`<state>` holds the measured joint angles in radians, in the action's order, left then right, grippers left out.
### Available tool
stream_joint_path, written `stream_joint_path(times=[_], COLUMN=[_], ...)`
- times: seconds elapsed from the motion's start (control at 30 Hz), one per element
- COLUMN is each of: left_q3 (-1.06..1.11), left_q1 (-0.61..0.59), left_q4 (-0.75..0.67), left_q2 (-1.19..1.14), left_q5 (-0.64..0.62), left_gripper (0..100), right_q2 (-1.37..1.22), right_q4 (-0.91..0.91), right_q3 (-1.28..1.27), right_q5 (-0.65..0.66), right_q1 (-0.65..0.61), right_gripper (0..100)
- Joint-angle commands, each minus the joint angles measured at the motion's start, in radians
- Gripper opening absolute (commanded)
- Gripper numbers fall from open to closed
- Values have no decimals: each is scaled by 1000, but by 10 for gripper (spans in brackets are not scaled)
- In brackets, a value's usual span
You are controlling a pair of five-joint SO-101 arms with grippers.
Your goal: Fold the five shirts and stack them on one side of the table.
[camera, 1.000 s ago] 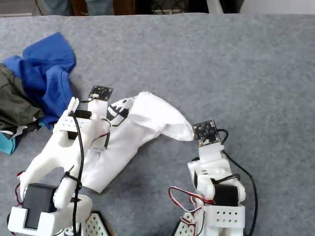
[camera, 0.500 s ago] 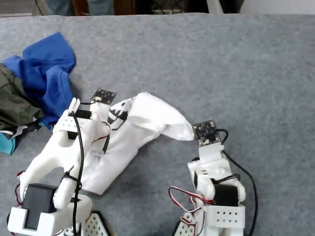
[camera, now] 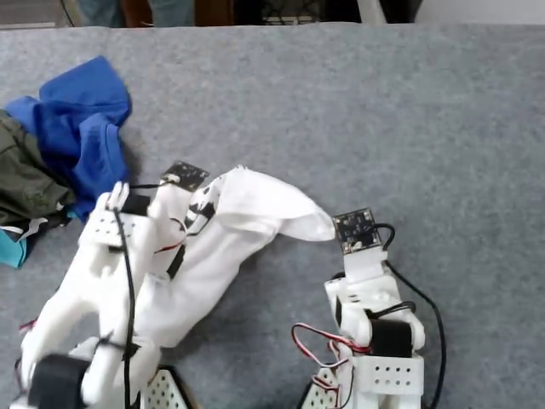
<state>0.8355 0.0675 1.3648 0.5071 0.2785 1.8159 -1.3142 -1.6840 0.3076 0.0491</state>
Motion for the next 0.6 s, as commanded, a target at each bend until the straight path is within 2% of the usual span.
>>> stream_joint_path(times=[0.0,0.23,0.37,0.5,0.57], left_q3=[-41,-222,-311,-320,-294], left_q1=[5,7,2,7,-1], left_q4=[26,46,46,46,46], left_q2=[147,250,258,256,258], left_q5=[5,-6,-118,-155,-157], left_gripper=[28,28,30,32,74], right_q2=[61,61,61,61,61], right_q4=[17,17,17,17,17], right_q3=[-1,-1,-1,-1,-1], right_q5=[8,8,8,8,8], right_q1=[-14,-14,-14,-14,-14], right_gripper=[15,15,15,15,15])
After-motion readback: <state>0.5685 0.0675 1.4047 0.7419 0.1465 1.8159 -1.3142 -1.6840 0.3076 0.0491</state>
